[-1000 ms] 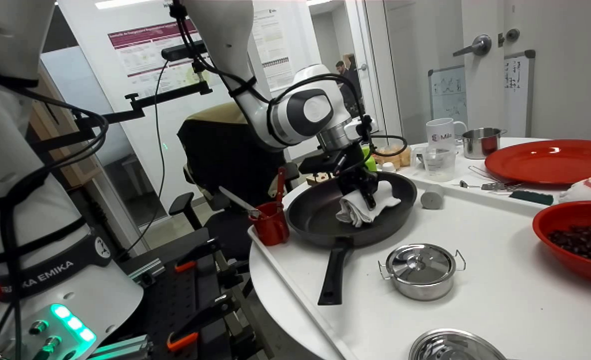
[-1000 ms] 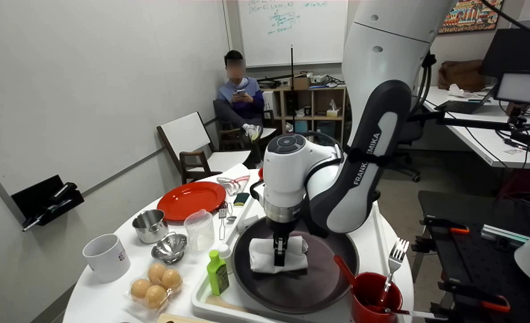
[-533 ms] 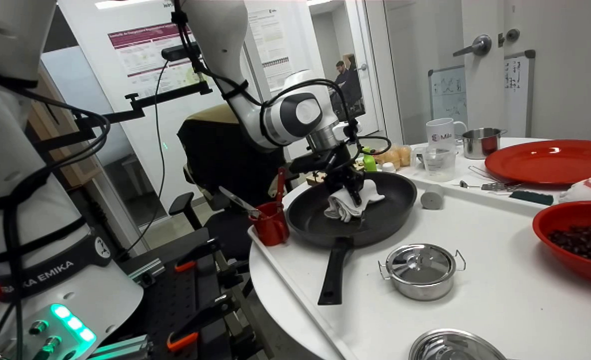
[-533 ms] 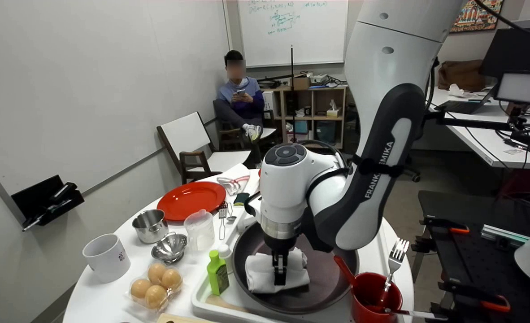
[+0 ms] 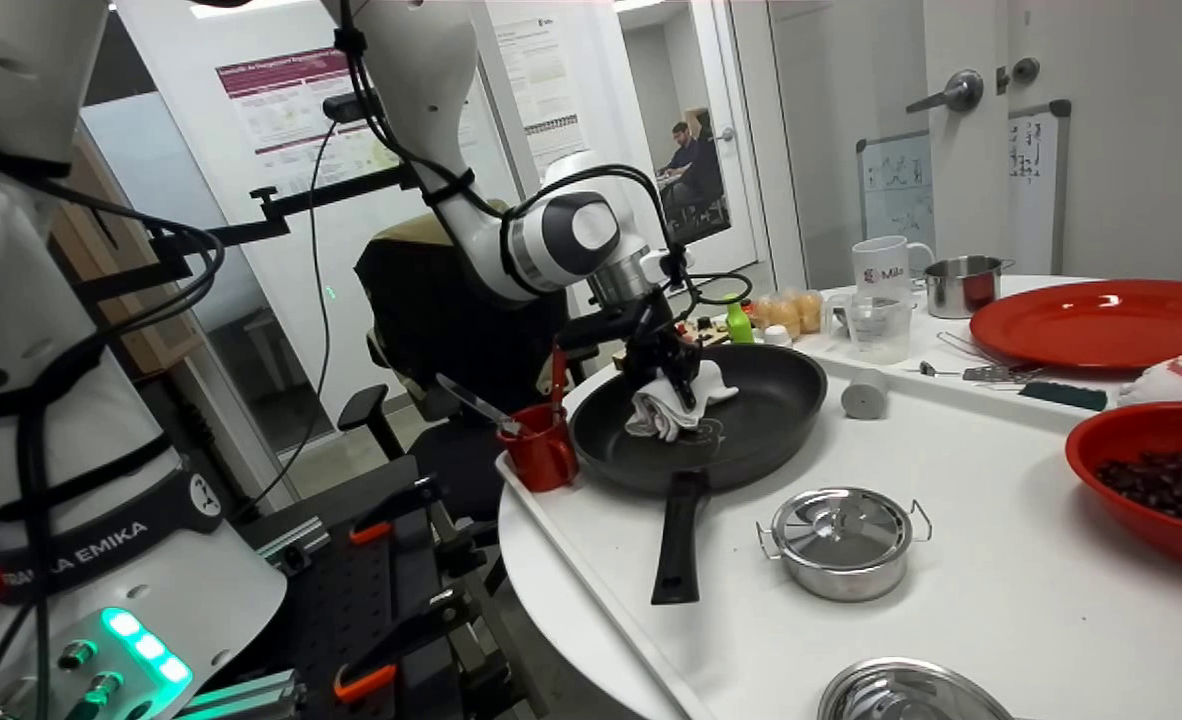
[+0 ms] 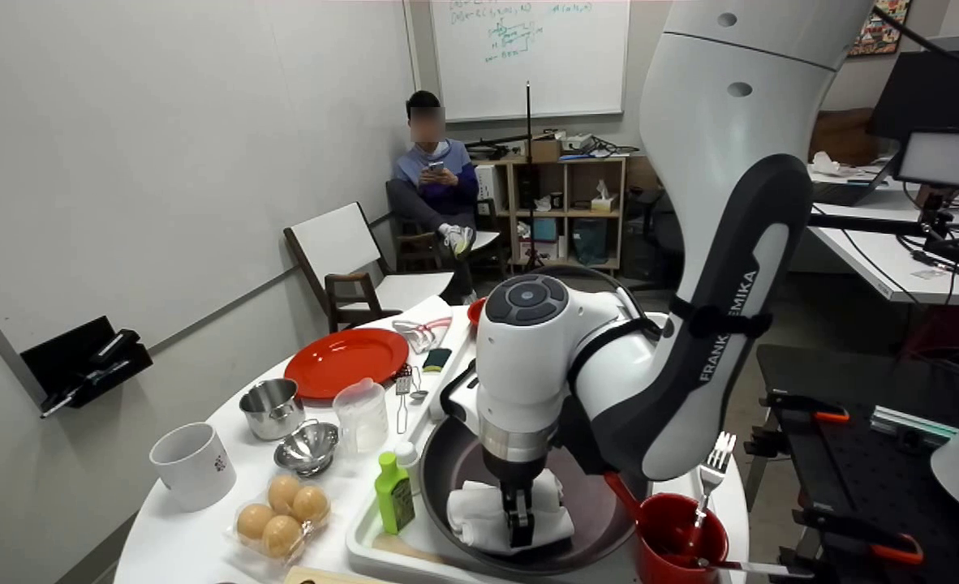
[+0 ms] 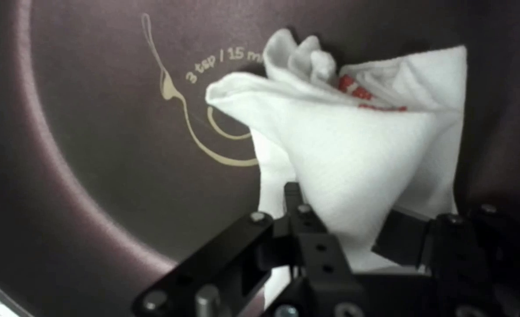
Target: Use the white cloth to wipe the pan
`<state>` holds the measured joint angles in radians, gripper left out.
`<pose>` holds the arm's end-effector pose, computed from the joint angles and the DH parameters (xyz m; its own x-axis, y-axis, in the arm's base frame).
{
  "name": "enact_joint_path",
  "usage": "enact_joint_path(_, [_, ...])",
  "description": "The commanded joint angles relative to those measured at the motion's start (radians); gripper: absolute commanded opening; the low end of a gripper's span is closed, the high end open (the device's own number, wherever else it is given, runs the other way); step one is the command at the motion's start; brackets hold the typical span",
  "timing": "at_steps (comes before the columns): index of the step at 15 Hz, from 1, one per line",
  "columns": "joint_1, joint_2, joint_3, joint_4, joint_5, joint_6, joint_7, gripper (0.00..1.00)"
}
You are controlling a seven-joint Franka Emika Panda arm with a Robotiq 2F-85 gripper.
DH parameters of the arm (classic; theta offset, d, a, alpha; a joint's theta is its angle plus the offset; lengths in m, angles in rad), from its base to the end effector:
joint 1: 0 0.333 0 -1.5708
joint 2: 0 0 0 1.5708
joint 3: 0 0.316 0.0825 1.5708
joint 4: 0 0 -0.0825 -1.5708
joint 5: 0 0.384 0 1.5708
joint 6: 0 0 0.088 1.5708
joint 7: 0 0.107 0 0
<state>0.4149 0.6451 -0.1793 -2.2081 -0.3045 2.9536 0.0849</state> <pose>0.5231 0.1397 0.0961 0.8768 0.4744 0.0784 0.4550 -0.8714 0.1833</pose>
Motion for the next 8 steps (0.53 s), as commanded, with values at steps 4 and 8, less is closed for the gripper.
enact_joint_path(4, [-0.013,0.000,-0.051,-0.026,-0.012,0.010,0.007,0.08])
enact_joint_path(8, [-0.030,-0.003,-0.083,-0.027,-0.008,0.012,0.013,0.08])
